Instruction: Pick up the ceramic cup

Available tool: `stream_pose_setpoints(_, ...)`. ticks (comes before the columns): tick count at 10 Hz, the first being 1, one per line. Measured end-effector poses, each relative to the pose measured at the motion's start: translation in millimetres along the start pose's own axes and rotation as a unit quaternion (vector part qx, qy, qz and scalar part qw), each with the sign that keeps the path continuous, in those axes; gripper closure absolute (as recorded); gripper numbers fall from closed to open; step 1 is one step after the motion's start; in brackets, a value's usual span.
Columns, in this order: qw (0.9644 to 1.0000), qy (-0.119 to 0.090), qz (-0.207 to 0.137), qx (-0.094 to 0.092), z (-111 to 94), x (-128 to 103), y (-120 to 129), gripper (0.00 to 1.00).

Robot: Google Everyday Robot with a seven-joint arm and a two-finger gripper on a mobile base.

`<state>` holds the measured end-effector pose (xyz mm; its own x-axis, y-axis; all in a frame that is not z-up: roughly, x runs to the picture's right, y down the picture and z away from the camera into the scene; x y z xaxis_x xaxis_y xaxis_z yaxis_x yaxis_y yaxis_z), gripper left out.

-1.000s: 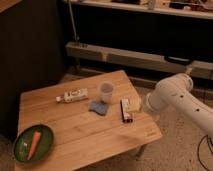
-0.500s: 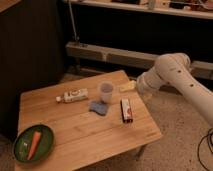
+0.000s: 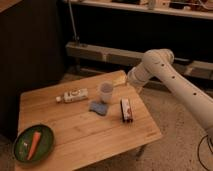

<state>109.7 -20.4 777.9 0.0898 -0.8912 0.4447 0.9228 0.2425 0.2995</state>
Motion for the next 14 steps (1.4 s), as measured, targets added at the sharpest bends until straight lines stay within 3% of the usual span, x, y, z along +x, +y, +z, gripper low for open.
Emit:
stream_pose_setpoints(3,0.9999,0.006,-0.007,-0.006,19,21,-10,0.2)
stream_pose_setpoints(9,0.9999,-0.011,-0.01,-0.008,64,35,-11,0.2)
stream_pose_setpoints(14,0.9993,-0.028,-0.01,-0.024,97,43,-7,0.2)
